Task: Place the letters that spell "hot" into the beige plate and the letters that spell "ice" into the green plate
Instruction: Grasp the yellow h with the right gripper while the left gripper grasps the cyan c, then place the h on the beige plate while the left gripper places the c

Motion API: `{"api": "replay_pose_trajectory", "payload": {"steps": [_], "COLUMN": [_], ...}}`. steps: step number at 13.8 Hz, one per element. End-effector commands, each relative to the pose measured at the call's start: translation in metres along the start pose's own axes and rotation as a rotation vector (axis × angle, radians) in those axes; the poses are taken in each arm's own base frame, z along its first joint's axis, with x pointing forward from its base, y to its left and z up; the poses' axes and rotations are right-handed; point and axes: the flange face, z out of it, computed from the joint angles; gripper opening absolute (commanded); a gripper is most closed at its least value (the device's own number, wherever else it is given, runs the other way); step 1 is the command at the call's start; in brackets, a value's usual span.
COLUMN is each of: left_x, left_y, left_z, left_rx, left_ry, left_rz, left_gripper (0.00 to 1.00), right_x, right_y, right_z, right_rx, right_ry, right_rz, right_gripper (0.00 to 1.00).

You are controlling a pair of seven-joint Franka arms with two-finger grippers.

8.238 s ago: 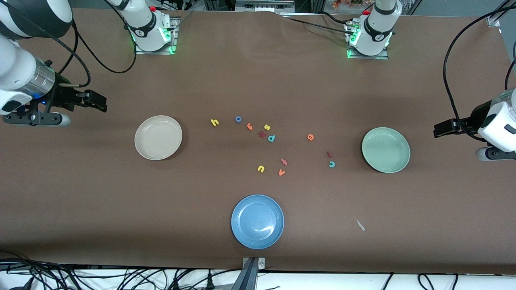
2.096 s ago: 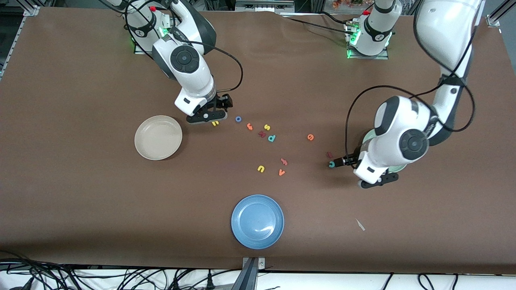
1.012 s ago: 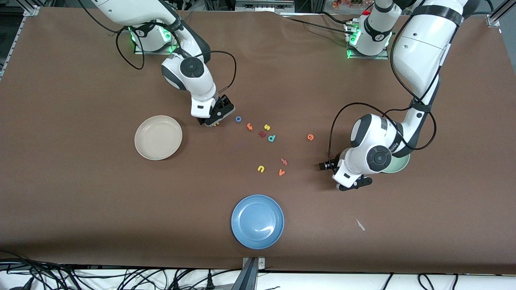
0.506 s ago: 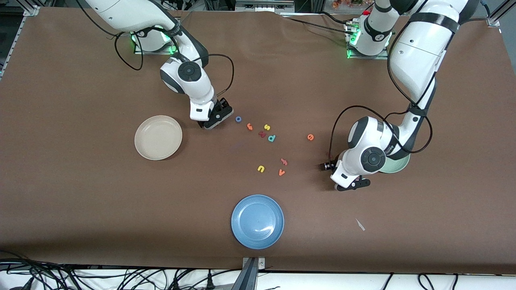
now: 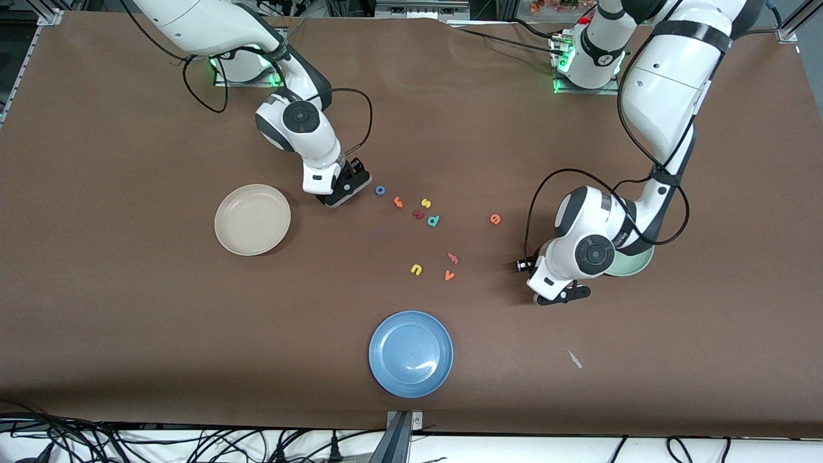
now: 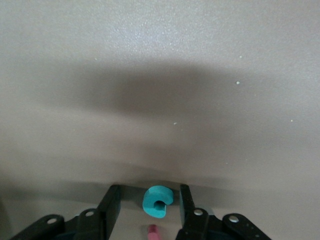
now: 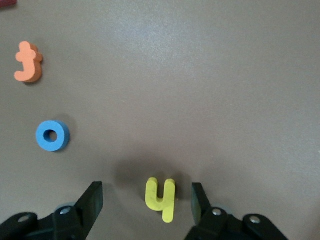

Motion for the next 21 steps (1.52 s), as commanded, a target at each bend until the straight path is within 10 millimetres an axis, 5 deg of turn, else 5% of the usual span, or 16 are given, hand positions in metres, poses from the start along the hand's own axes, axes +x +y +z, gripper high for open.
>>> {"api": "replay_pose_trajectory", "payload": {"steps": [1, 8, 12, 15, 18, 21], "left_x": [-0.004, -0.004, -0.003, -0.004, -0.013, -0.016], "left_y": [0.006, 0.006, 0.004, -0.018, -0.053, -0.105], "left_z": [0.004, 0.004, -0.006, -0.059, -0.118, -0.155], "left_rx": [0.022, 0.022, 0.018, 0.044, 0.044, 0.050], "left_ry": [0.003, 0.003, 0.008, -0.031, -0.090, -0.157], "left_rz": [0.011, 0.011, 0.006, 0.007, 0.069, 0.146], "left_gripper": [0.44, 0.11, 0.04, 0.04, 0.04, 0.05], "right_x": [-0.007, -0.007, -0.007, -0.004, -0.002, -0.004], "right_y": [0.002, 0.005, 0.005, 0.014, 0.051, 0.090], "right_z": [0.005, 0.005, 0.005, -0.005, -0.041, -0.069], "right_rx": [0.007, 0.004, 0.004, -0.015, -0.103, -0.157], "right_ry": [0.017, 0.017, 0.017, 0.025, -0.007, -0.028], "right_rz": [-0.016, -0.014, -0.014, -0.010, -0.021, -0.066], "right_gripper": [0.67, 0.35, 0.14, 0.13, 0.13, 0.13]}}
